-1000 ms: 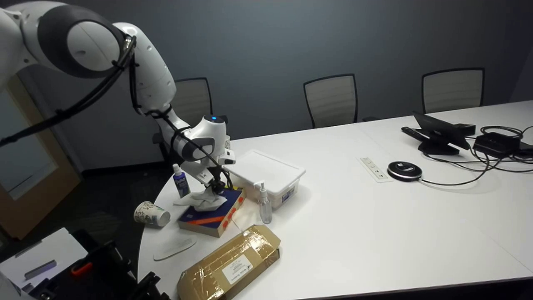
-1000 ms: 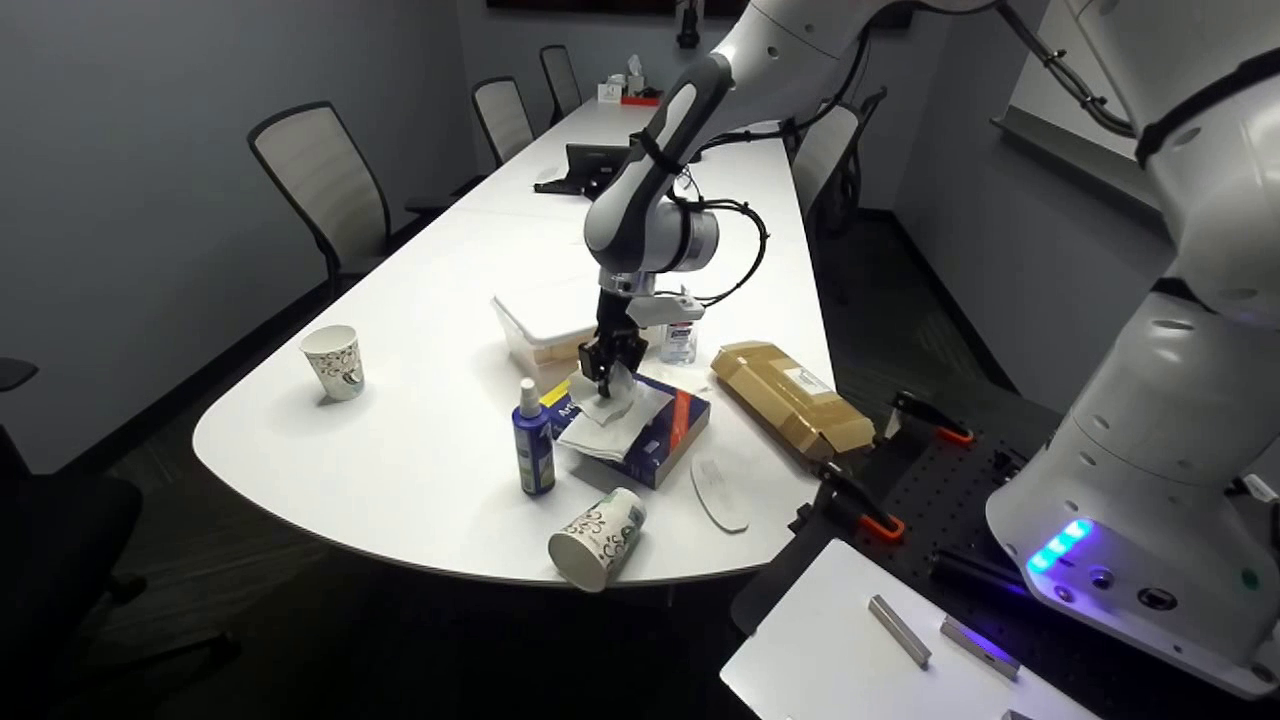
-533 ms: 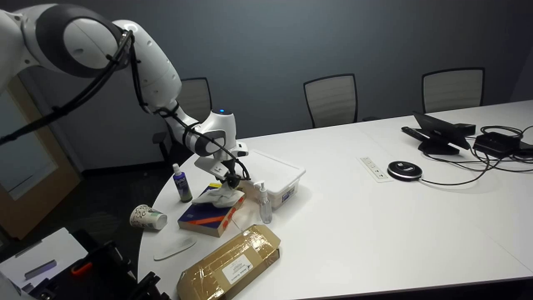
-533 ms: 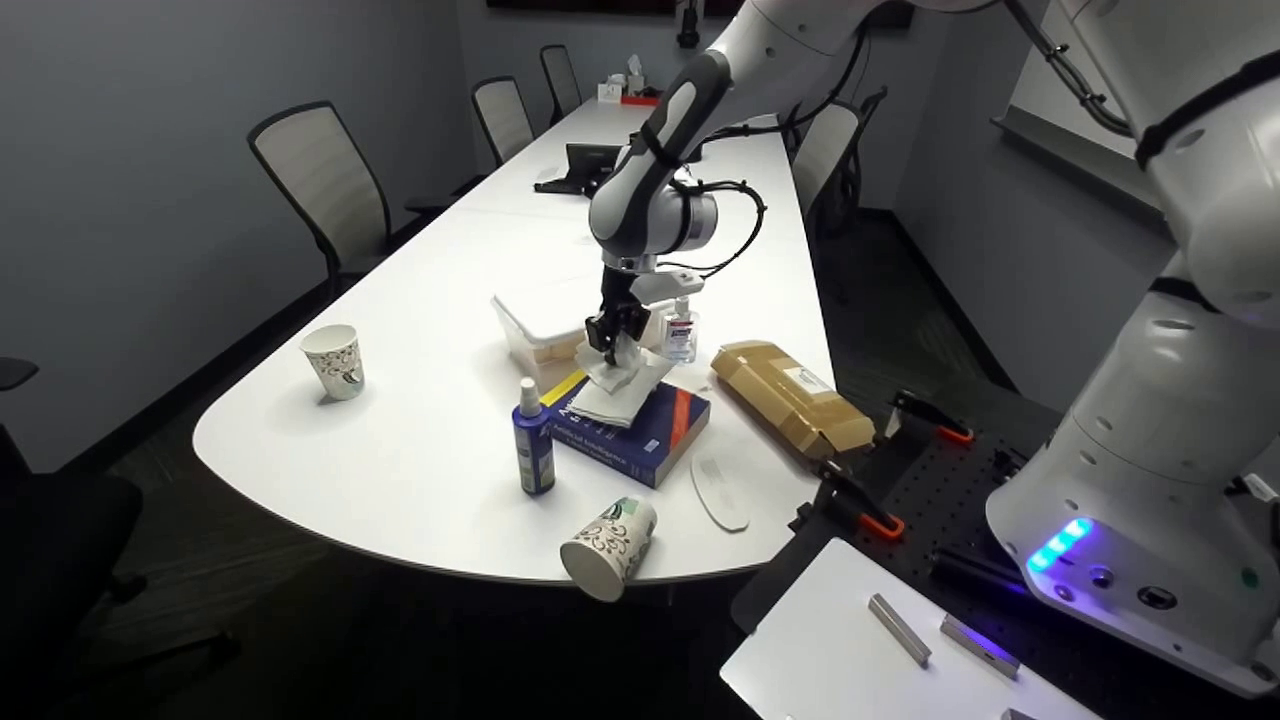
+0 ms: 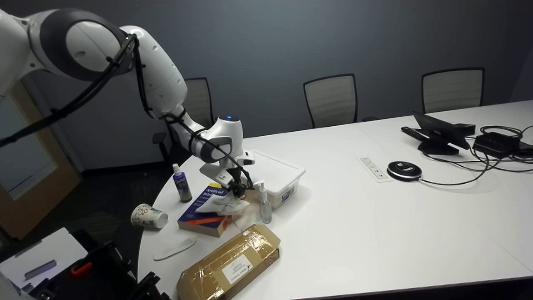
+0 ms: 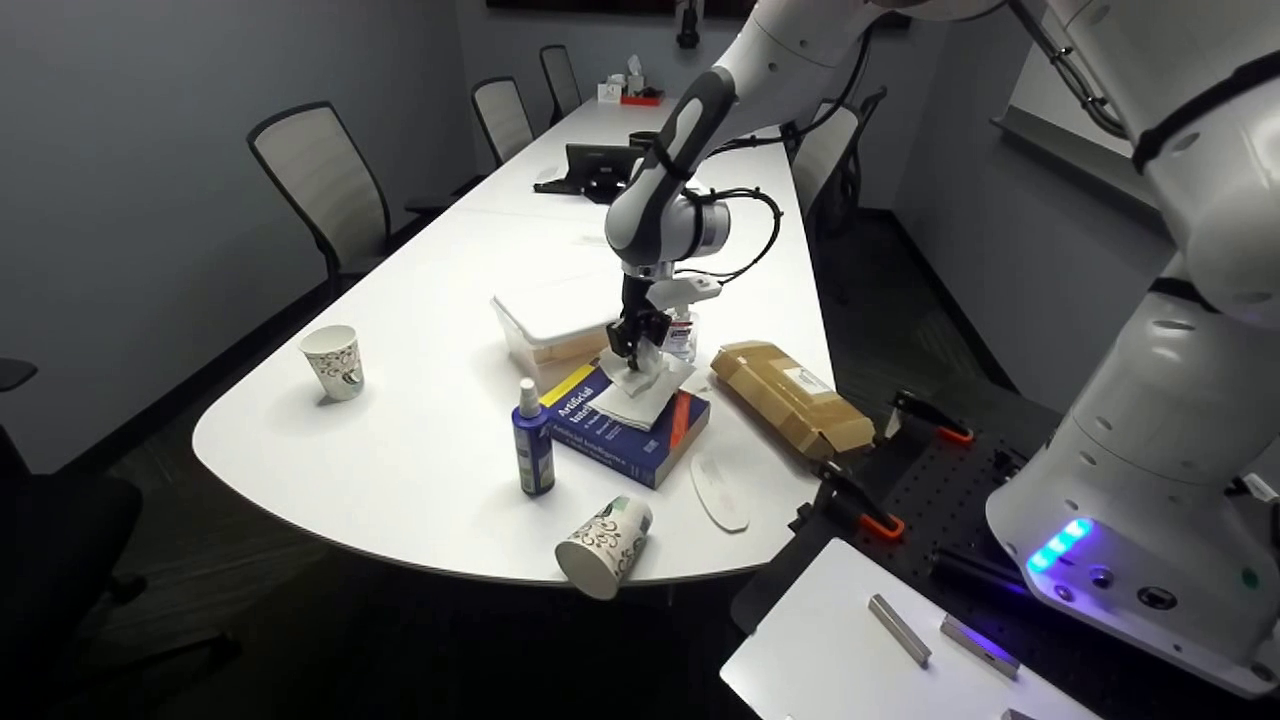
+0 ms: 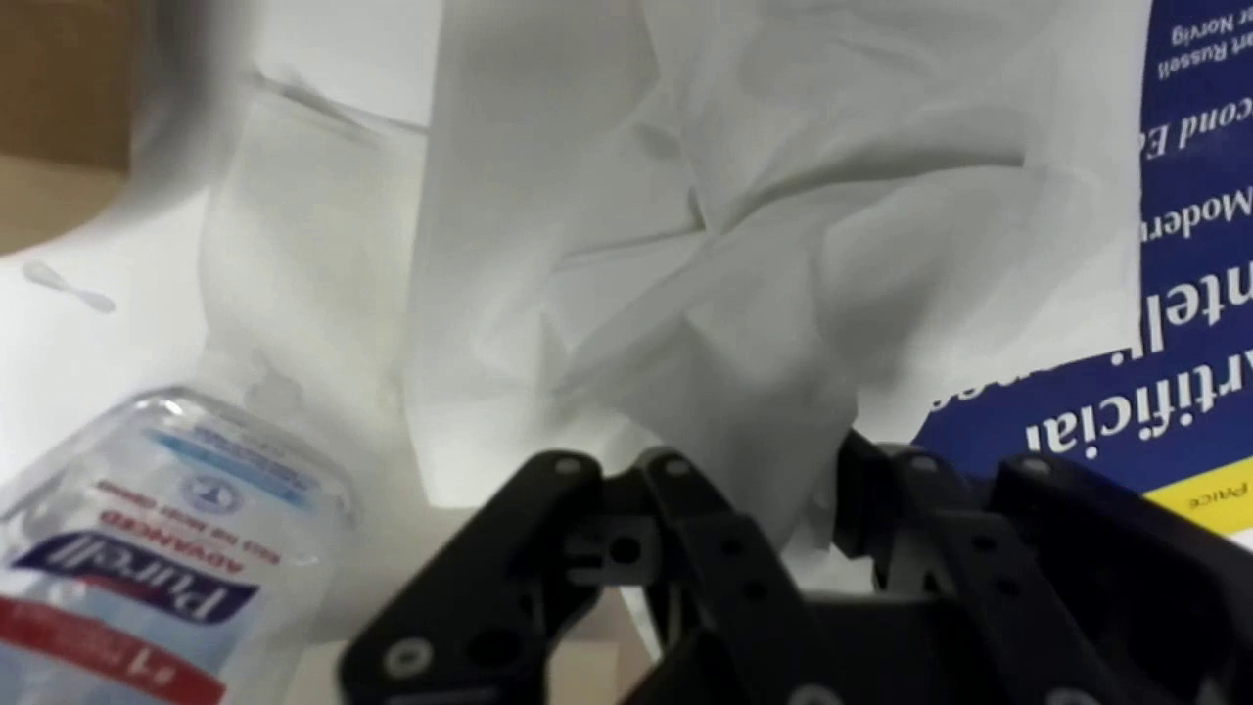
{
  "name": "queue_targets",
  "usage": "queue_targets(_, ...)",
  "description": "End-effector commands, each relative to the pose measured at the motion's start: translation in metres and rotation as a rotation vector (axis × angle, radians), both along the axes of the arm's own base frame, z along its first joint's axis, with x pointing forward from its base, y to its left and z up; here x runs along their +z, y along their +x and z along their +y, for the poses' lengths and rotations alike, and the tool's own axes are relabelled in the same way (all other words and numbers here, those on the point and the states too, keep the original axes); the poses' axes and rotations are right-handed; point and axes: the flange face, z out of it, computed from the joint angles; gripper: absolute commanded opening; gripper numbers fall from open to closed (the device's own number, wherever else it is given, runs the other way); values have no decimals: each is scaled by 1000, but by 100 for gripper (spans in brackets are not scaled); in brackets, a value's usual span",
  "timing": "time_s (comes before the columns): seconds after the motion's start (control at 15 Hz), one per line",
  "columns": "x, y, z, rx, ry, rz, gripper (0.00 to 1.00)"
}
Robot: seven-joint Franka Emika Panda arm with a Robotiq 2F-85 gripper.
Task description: Use the napkin to wipe the top of the blue book.
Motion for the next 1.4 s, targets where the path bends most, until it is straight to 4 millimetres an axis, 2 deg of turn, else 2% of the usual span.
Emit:
queue_targets(0.0,-3,-16,8,-9,23,71,3)
queue_targets(0.27,7,-20,26,-13,80,58,3)
queue_targets(0.53,36,-35,40,-56,119,33,3)
queue_targets(0.73,63,-72,34,-135,132,48,3)
queue_targets(1.0,87,-129,13,-284,152,83,3)
queue_targets(1.13,89,-163,-1,-368,172,106,3)
queue_targets(1.33,79,-207,-22,-490,213,156,3)
